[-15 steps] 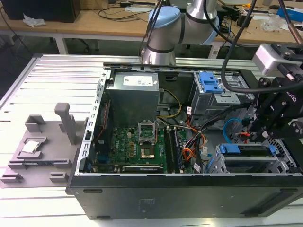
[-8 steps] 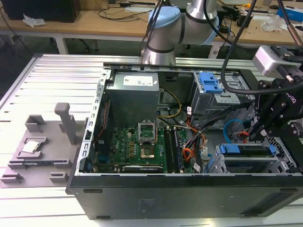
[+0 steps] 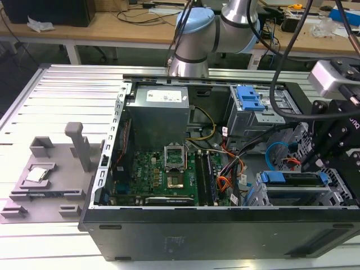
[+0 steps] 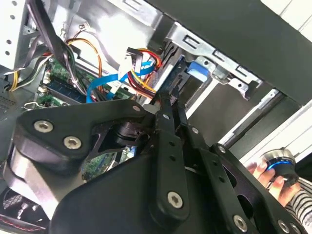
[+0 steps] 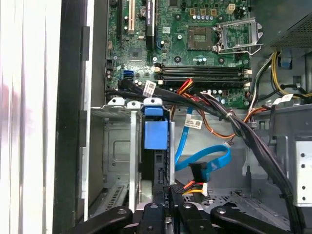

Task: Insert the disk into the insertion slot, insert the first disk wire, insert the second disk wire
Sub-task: 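Insert the first disk wire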

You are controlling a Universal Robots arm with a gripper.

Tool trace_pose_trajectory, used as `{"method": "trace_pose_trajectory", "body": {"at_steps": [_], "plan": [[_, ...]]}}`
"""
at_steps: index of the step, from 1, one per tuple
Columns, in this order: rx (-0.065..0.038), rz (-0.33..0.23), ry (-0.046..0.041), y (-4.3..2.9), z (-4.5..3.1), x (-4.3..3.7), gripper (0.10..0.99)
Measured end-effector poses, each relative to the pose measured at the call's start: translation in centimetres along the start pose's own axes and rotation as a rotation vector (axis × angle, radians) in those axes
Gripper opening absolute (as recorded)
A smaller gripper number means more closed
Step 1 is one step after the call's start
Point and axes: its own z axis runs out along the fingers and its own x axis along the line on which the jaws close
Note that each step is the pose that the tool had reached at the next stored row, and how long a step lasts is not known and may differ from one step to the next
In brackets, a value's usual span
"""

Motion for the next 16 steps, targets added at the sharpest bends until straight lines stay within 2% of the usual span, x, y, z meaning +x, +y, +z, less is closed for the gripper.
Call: {"method": "trace_pose_trajectory", "body": {"at_steps": [4,16], "plan": [[0.000,0.000,-0.0001,-0.13,0.42,0.06,0.169],[0.000,0.000,-0.0026,-0.28,1.04,0.04,0.169]]}}
